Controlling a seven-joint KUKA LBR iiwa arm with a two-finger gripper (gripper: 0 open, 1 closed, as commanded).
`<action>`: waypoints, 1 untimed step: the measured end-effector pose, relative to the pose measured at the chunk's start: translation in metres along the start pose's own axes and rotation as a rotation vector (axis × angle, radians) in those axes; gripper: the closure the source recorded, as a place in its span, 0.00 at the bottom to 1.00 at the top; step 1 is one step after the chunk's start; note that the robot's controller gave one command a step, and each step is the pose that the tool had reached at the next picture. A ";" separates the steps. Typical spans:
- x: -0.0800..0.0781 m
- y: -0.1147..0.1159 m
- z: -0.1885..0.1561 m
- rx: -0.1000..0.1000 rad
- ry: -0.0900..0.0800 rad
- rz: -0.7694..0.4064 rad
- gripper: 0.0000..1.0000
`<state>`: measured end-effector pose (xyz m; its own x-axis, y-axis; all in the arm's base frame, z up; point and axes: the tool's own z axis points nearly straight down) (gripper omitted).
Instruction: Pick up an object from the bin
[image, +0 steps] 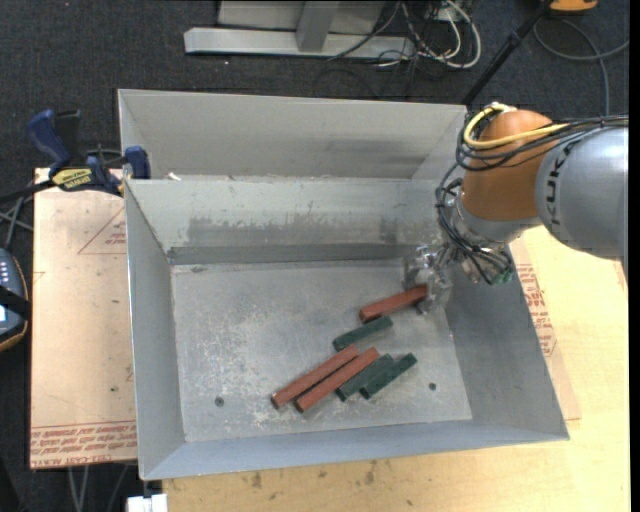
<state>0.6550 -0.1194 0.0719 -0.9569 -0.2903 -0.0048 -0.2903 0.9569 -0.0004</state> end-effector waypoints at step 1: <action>0.012 0.020 -0.058 -0.003 0.008 0.000 1.00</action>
Offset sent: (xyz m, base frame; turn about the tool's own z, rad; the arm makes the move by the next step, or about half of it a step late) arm -0.0309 0.0117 0.1895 -0.1573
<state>0.6376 -0.1035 0.1297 -0.9569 -0.2905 0.0028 -0.2905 0.9569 0.0030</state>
